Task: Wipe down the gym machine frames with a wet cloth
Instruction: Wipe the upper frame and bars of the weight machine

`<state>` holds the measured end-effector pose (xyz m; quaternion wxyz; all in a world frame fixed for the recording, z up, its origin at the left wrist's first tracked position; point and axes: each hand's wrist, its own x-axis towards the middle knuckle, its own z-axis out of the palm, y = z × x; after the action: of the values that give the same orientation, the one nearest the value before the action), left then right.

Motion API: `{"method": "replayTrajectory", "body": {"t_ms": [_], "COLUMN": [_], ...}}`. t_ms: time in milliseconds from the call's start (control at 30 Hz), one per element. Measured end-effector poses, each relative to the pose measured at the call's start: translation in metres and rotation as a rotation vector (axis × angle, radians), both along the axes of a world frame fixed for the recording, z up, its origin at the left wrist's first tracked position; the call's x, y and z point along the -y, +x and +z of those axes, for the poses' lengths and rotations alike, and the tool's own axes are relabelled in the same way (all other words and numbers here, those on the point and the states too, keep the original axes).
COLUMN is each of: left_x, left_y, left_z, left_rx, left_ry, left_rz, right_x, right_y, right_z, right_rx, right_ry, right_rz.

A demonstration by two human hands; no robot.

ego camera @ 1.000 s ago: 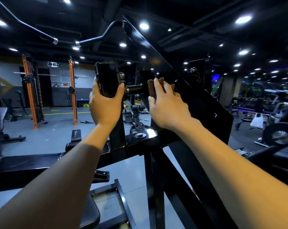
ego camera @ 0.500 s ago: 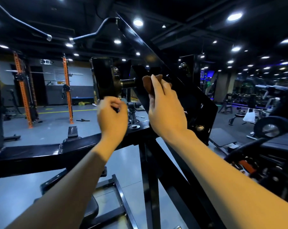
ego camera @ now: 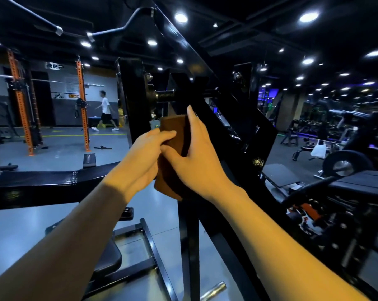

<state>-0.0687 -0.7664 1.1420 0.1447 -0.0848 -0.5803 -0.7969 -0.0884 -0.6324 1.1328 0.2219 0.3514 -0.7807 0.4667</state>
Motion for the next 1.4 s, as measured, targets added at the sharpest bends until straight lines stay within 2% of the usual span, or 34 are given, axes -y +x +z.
{"method": "replayTrajectory", "body": {"t_ms": [100, 167, 267, 367, 467, 533, 600, 667, 767, 833, 867, 933, 967, 1033, 1167, 1233, 1300, 1400], "left_x": [-0.005, -0.006, -0.009, -0.011, -0.014, -0.016, -0.014, -0.006, 0.010, 0.020, 0.024, 0.033, 0.036, 0.047, 0.068, 0.075, 0.078, 0.075], "left_y": [0.006, 0.008, 0.007, -0.002, -0.012, -0.016, -0.020, -0.026, -0.040, -0.049, -0.052, -0.054, -0.055, -0.057, -0.071, -0.081, -0.091, -0.101], "left_z": [0.004, 0.010, 0.021, 0.026, 0.030, 0.032, 0.033, 0.029, 0.016, 0.008, 0.006, 0.005, 0.006, 0.008, 0.024, 0.033, 0.034, 0.028], "left_rx": [-0.024, -0.060, -0.086, -0.078, -0.081, -0.090, -0.113, -0.160, -0.225, -0.242, -0.235, -0.215, -0.217, -0.185, -0.051, -0.062, -0.094, -0.173], "left_ry": [0.189, 0.272, 0.265, 0.209, 0.134, 0.073, -0.010, -0.149, -0.378, -0.568, -0.644, -0.716, -0.723, -0.705, -0.563, -0.500, -0.486, -0.443], "left_rz": [-0.122, -0.206, -0.241, -0.200, -0.132, -0.025, 0.181, 0.435, 0.729, 0.913, 0.993, 1.101, 1.128, 1.125, 0.883, 0.805, 0.817, 0.869], "right_x": [-0.006, -0.010, -0.016, -0.021, -0.023, -0.026, -0.034, -0.046, -0.044, -0.028, -0.022, -0.018, -0.023, -0.031, -0.028, -0.020, -0.010, 0.008], "right_y": [0.009, 0.012, 0.010, 0.013, 0.014, 0.013, 0.005, -0.001, -0.016, -0.025, -0.028, -0.031, -0.035, -0.035, -0.039, -0.043, -0.052, -0.071], "right_z": [0.014, 0.024, 0.033, 0.040, 0.050, 0.061, 0.078, 0.097, 0.103, 0.085, 0.074, 0.054, 0.050, 0.050, 0.048, 0.052, 0.058, 0.068], "right_rx": [0.081, 0.205, 0.298, 0.274, 0.439, 0.437, 0.350, 0.165, -0.130, -0.128, -0.122, -0.227, -0.270, -0.218, -0.188, -0.224, -0.289, -0.378], "right_ry": [-0.183, -0.245, -0.286, -0.354, -0.474, -0.507, -0.527, -0.385, 0.037, 0.272, 0.351, 0.441, 0.469, 0.465, 0.446, 0.334, 0.284, 0.398], "right_rz": [-0.067, -0.103, -0.011, 0.006, 0.092, 0.051, -0.008, -0.178, -0.514, -0.557, -0.556, -0.612, -0.628, -0.528, -0.393, -0.404, -0.441, -0.502]}}
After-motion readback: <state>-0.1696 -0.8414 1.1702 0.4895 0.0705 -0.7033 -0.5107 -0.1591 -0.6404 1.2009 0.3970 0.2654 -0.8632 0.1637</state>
